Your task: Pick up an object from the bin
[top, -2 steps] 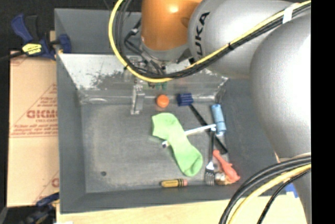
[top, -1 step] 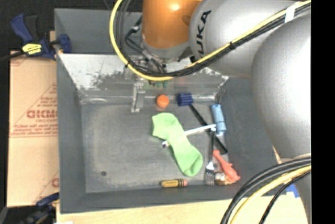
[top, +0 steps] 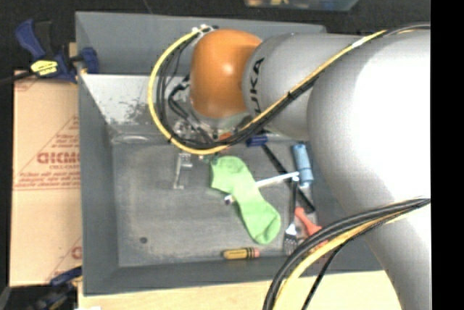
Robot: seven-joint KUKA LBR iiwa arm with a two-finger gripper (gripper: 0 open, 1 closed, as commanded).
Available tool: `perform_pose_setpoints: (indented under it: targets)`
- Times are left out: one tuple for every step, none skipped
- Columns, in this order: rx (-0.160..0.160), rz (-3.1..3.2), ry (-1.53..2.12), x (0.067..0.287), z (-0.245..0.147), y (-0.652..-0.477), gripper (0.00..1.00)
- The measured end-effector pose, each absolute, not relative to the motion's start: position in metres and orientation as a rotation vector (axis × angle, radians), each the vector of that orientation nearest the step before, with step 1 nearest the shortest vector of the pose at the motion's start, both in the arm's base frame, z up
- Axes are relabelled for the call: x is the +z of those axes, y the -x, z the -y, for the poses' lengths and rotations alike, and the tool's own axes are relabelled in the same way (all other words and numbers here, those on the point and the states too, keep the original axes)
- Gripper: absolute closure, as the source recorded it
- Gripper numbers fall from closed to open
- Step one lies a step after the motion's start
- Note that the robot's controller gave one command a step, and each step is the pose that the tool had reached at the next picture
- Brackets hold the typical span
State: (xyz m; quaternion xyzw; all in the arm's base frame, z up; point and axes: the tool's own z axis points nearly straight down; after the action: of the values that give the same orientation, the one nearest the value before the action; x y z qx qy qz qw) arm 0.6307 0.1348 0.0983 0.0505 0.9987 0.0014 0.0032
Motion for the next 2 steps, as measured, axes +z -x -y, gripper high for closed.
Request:
perform_pose_setpoints:
  targets:
    - [0.003,-3.132,0.069,0.083,-0.132,-0.522,0.0]
    - [0.007,-3.12,-0.161,0.177,-0.117,-0.566,0.0]
